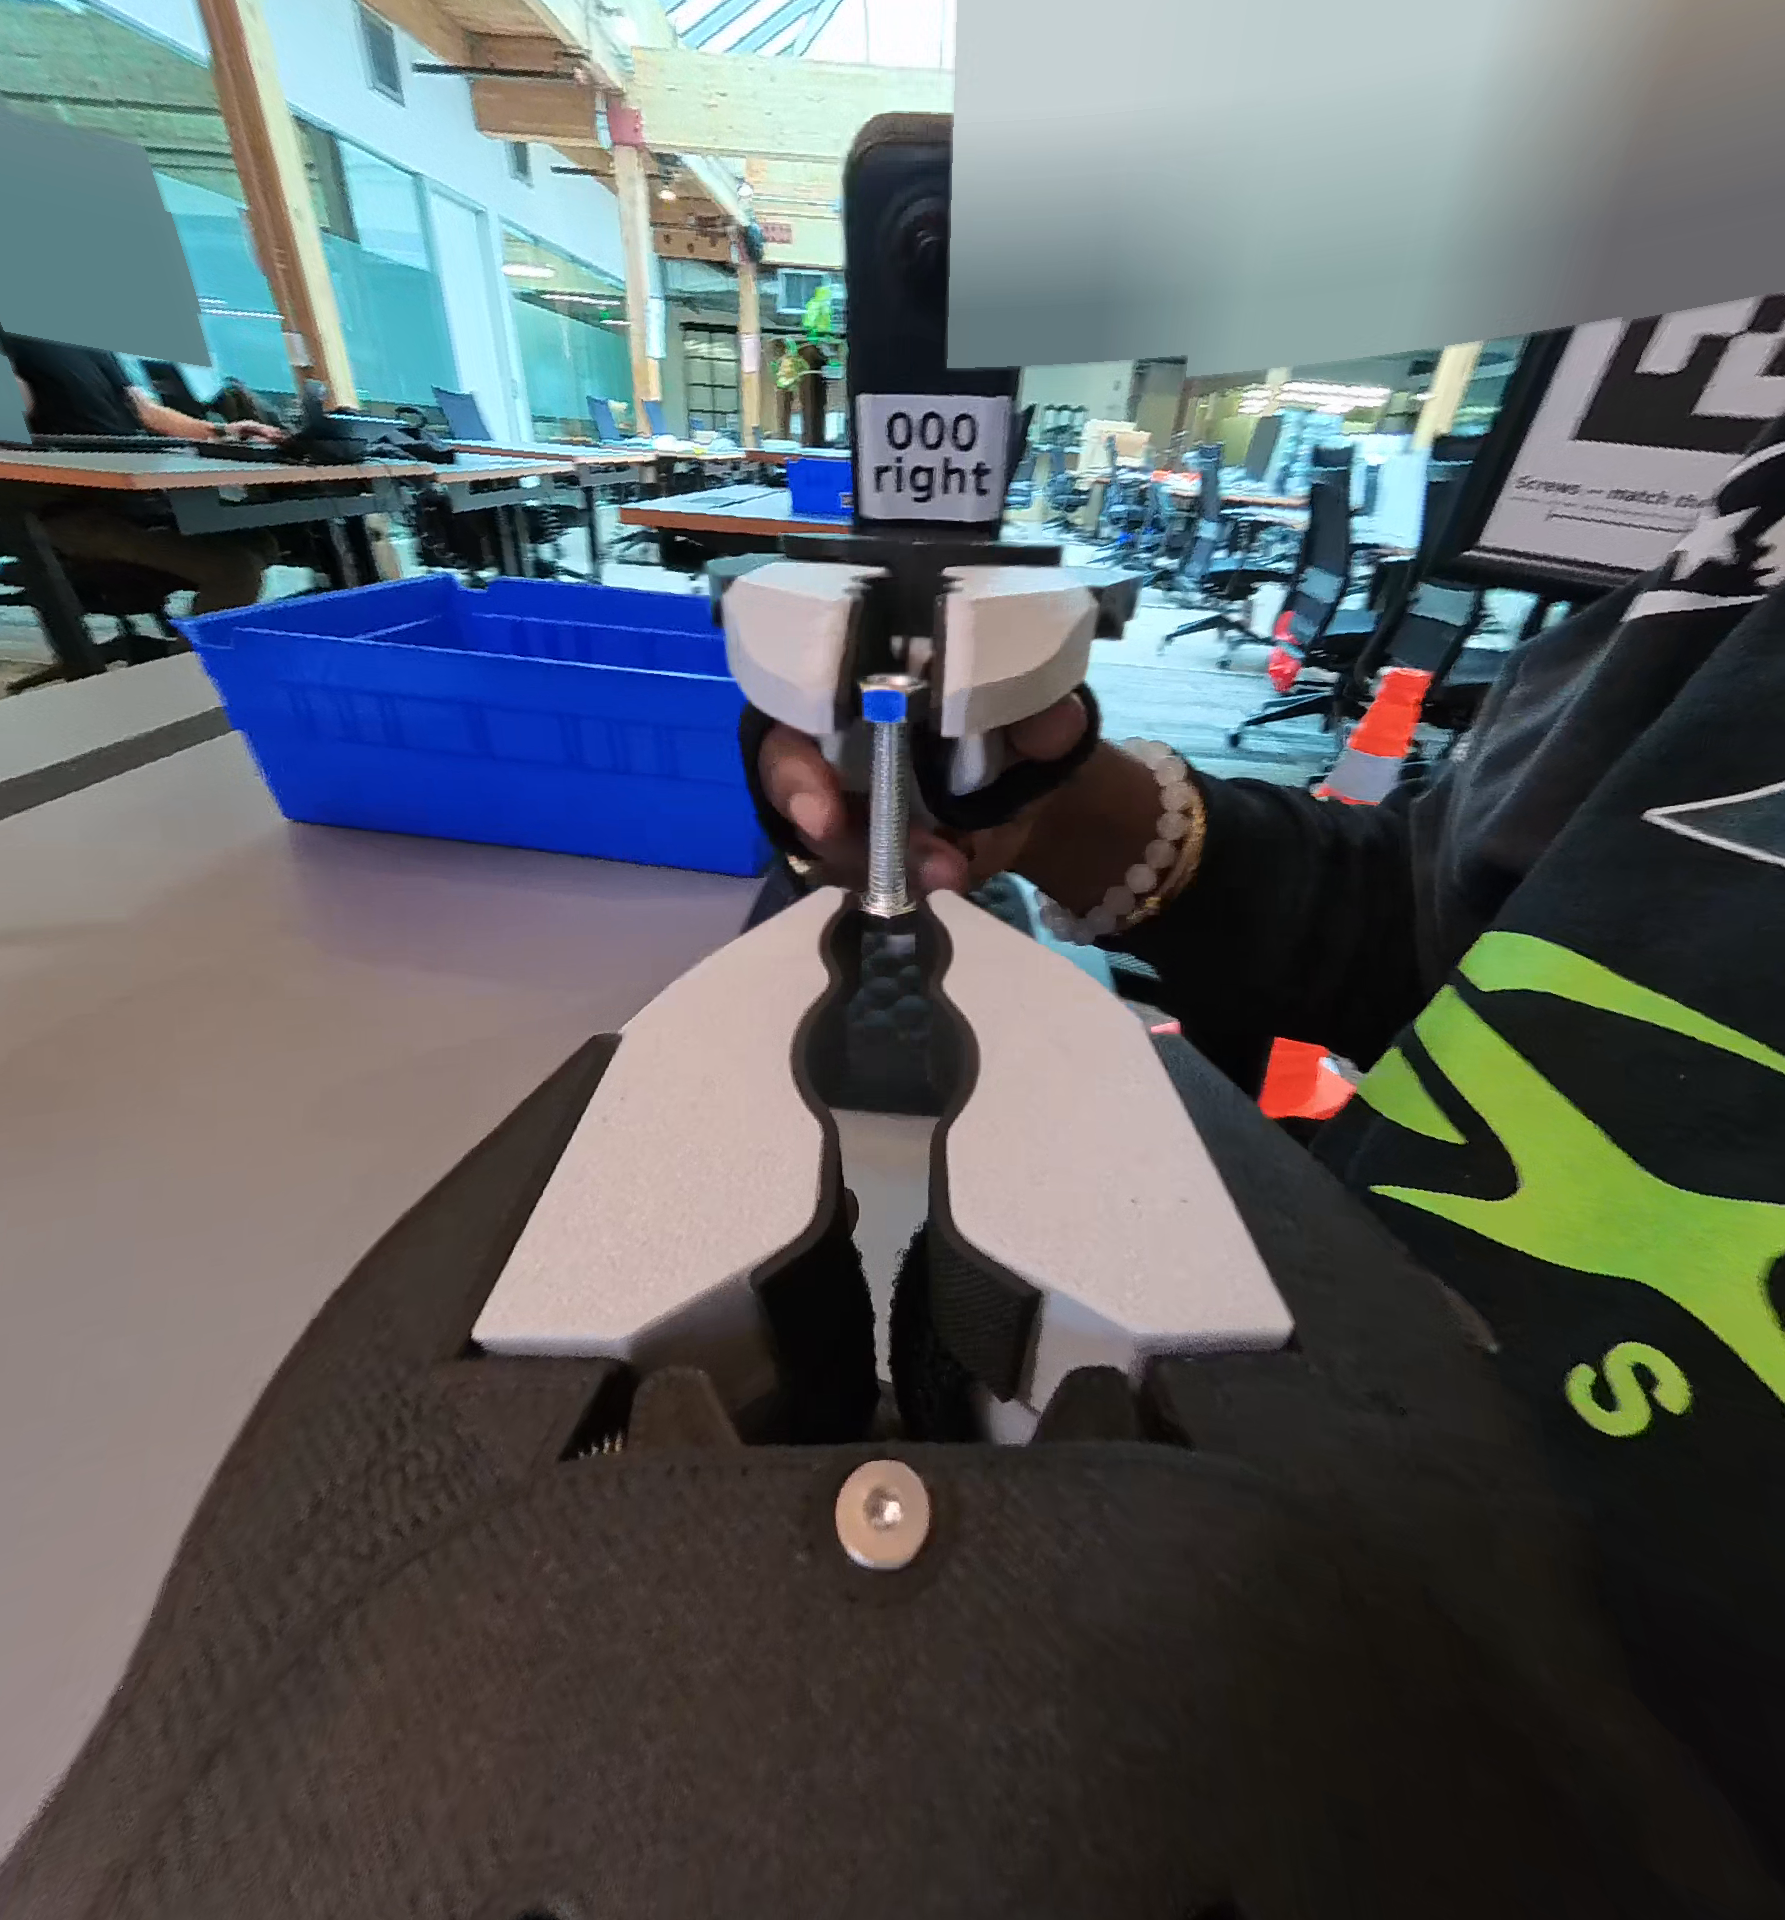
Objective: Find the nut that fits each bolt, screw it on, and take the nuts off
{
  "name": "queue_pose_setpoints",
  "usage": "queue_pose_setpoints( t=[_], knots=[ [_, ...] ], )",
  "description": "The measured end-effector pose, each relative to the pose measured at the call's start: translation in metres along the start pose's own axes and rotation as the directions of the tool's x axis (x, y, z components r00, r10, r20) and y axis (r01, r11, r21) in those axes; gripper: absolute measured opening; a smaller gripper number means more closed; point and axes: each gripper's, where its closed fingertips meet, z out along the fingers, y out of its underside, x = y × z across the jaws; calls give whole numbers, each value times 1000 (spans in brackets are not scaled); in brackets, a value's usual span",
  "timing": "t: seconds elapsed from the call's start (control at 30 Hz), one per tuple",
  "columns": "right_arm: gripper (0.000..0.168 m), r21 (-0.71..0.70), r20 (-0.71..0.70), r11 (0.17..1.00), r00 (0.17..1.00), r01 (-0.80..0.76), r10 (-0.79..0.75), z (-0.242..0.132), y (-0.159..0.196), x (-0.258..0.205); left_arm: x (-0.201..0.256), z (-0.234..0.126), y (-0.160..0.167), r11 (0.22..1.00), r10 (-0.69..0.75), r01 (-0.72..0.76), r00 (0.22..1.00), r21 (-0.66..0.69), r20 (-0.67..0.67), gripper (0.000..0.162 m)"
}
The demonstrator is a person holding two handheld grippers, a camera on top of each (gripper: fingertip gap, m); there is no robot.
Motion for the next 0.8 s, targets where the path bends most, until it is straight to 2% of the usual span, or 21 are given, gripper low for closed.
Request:
queue_pose_setpoints(
  t=[0.17,0.33,0.43,0.57,0.63,0.73,0.8],
  knots=[
    [11,28,207,1000,978,7,-12,1,-6,-30,39,-4,-6,989,-139,149,943,8,-303,9],
    [11,45,398,999,917,19,-36,4,-12,-59,73,-13,-13,959,-252,280,788,-38,-561,10],
    [11,61,459,998,888,14,-40,7,-14,-67,84,-18,-17,941,-292,332,709,-62,-642,10],
    [14,98,397,995,917,7,-46,8,-16,-55,76,-15,-17,951,-260,308,764,-21,-591,10],
    [27,108,336,994,942,-14,-24,6,-16,-44,65,-10,-17,963,-221,268,829,19,-513,10],
    [41,117,196,993,981,-27,3,4,-14,-23,35,-2,-19,973,-172,209,939,97,-298,10],
    [41,135,36,990,999,-35,31,2,-14,0,1,0,-15,982,-140,145,989,120,-47,10]
  ],
)
